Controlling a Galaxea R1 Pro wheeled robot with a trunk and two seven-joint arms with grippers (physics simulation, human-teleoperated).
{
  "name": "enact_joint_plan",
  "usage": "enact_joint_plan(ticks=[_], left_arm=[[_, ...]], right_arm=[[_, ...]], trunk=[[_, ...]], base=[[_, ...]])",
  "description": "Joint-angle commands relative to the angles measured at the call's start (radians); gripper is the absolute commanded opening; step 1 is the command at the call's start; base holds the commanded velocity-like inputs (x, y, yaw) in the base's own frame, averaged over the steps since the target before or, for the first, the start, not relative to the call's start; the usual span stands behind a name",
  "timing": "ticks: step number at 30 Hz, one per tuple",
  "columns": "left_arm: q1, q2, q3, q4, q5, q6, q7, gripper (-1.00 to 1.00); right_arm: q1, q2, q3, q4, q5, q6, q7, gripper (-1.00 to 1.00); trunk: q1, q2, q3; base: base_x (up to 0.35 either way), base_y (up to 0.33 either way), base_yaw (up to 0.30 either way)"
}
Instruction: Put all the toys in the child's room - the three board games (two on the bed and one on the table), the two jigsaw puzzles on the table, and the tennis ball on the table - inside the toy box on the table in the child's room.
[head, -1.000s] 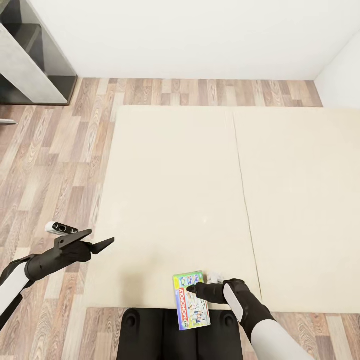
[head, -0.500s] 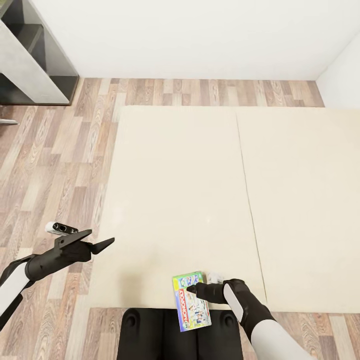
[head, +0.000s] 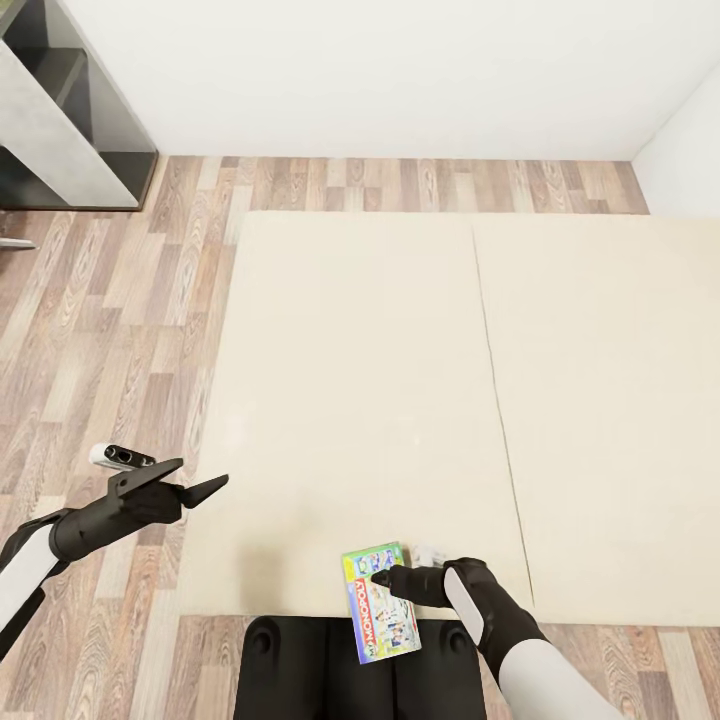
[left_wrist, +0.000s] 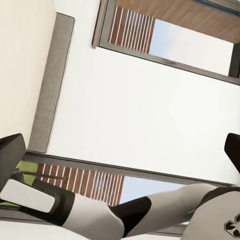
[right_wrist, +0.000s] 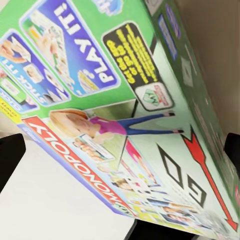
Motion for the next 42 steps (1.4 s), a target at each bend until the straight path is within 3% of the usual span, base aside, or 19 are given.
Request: enact_joint_plan(ticks=[1, 42], left_arm=[[-0.001, 0.001, -0.002, 0.0, 0.004, 0.005, -0.002, 1.0], [-0.001, 0.002, -0.002, 0.0, 0.005, 0.005, -0.002, 1.0]], right_arm=[[0.0, 0.001, -0.001, -0.001, -0.001, 0.005, 0.001, 1.0], [-0.003, -0.013, -0.002, 0.033, -0.005, 0.007, -0.005, 1.0]], trunk=[[0.001, -0.002, -0.001], [0.001, -0.002, -0.001]], base=[[0.0, 0.0, 0.0], [0.0, 0.0, 0.0]])
